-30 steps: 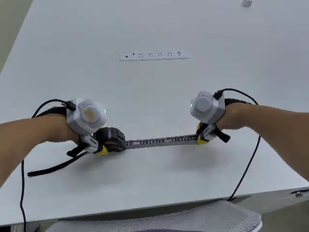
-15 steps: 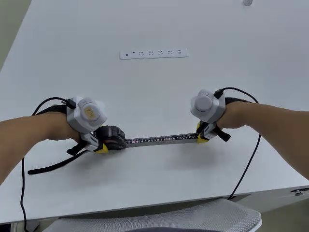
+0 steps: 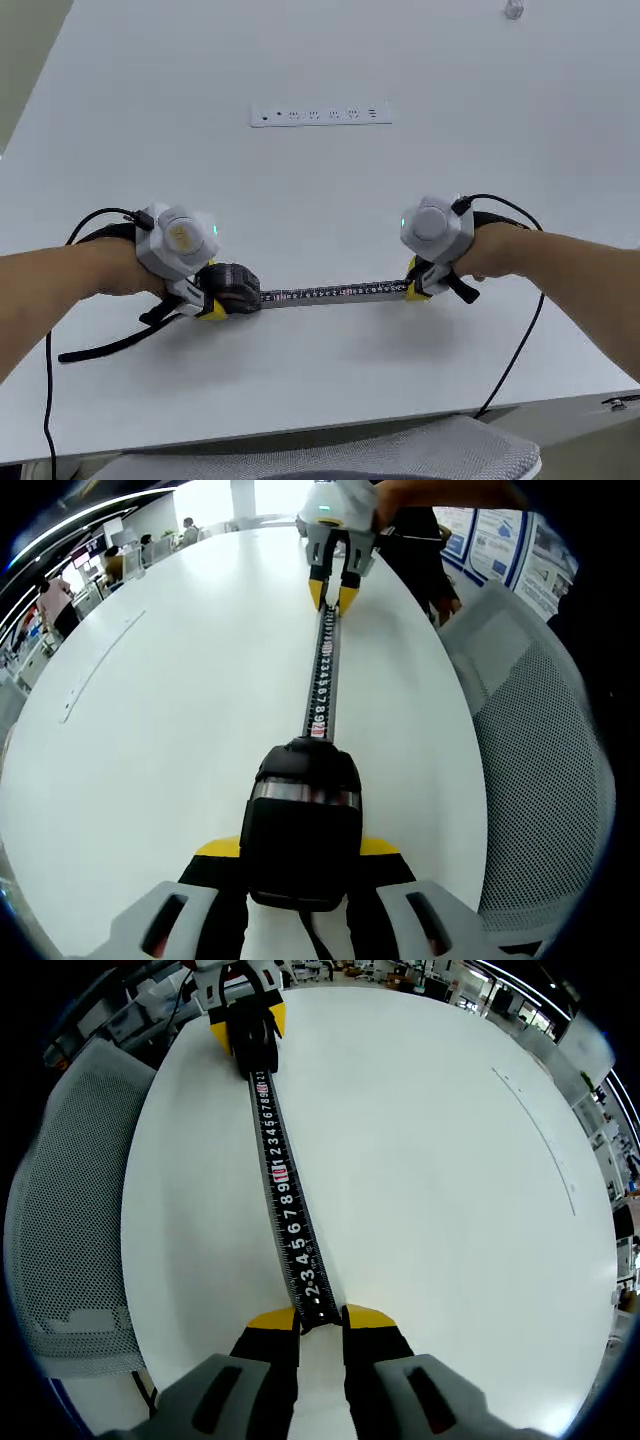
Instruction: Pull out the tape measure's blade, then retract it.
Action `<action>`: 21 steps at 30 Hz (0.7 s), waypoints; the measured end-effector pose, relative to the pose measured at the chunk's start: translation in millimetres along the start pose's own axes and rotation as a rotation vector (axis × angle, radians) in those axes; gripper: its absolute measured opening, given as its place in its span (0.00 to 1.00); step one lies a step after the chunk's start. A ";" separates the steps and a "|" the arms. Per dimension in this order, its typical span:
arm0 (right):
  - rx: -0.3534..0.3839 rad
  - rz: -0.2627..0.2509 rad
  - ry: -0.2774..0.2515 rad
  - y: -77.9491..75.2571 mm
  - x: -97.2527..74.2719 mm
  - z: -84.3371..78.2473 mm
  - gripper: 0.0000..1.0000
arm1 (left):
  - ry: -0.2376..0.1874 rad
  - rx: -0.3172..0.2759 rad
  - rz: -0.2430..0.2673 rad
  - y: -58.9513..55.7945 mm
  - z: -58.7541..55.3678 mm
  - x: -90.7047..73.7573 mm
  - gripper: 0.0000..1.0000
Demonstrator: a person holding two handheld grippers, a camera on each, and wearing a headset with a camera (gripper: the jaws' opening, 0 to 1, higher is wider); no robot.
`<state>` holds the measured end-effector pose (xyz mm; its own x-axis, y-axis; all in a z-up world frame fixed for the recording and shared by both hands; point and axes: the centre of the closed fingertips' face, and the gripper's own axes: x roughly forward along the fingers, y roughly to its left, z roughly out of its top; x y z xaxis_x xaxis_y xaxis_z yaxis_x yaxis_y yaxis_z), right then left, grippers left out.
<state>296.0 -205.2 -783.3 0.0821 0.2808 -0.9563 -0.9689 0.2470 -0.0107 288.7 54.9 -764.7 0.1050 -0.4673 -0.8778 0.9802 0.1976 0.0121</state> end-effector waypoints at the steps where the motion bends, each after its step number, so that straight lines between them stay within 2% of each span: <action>1: 0.000 -0.001 0.001 -0.4 0.4 -0.2 0.16 | 0.007 0.004 0.008 1.3 -1.5 -0.3 0.36; 3: -0.001 -0.006 -0.004 -0.5 -0.7 -0.4 0.16 | 0.013 0.000 0.012 1.6 -4.2 -1.5 0.39; 5: -0.002 -0.019 -0.030 -1.4 -4.0 1.6 0.17 | -0.001 -0.056 0.017 1.5 -5.0 -3.9 0.41; 8: 0.048 -0.045 -0.095 -2.2 -9.0 8.1 0.21 | -0.054 -0.098 0.048 6.4 -0.7 -8.8 0.45; 11: 0.077 -0.059 -0.116 0.3 -14.2 6.7 0.24 | -0.095 -0.159 0.074 8.9 0.4 -14.2 0.50; 16: 0.142 -0.090 -0.153 7.4 -21.3 2.6 0.31 | -0.119 -0.207 0.102 8.0 -9.7 -22.3 0.56; 18: 0.188 -0.100 -0.174 5.8 -23.7 1.5 0.35 | -0.134 -0.239 0.115 7.2 -13.9 -26.7 0.60; 20: 0.244 -0.118 -0.218 5.7 -27.4 1.0 0.39 | -0.182 -0.292 0.138 6.9 -14.5 -32.8 0.61; 21: 0.247 -0.118 -0.229 9.6 -29.0 0.6 0.41 | -0.199 -0.308 0.139 5.6 -15.0 -35.0 0.62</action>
<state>284.5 -210.4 -755.5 0.2677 0.4302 -0.8621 -0.8660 0.4996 -0.0196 288.1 85.3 -741.1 0.2933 -0.5699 -0.7676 0.8613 0.5060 -0.0467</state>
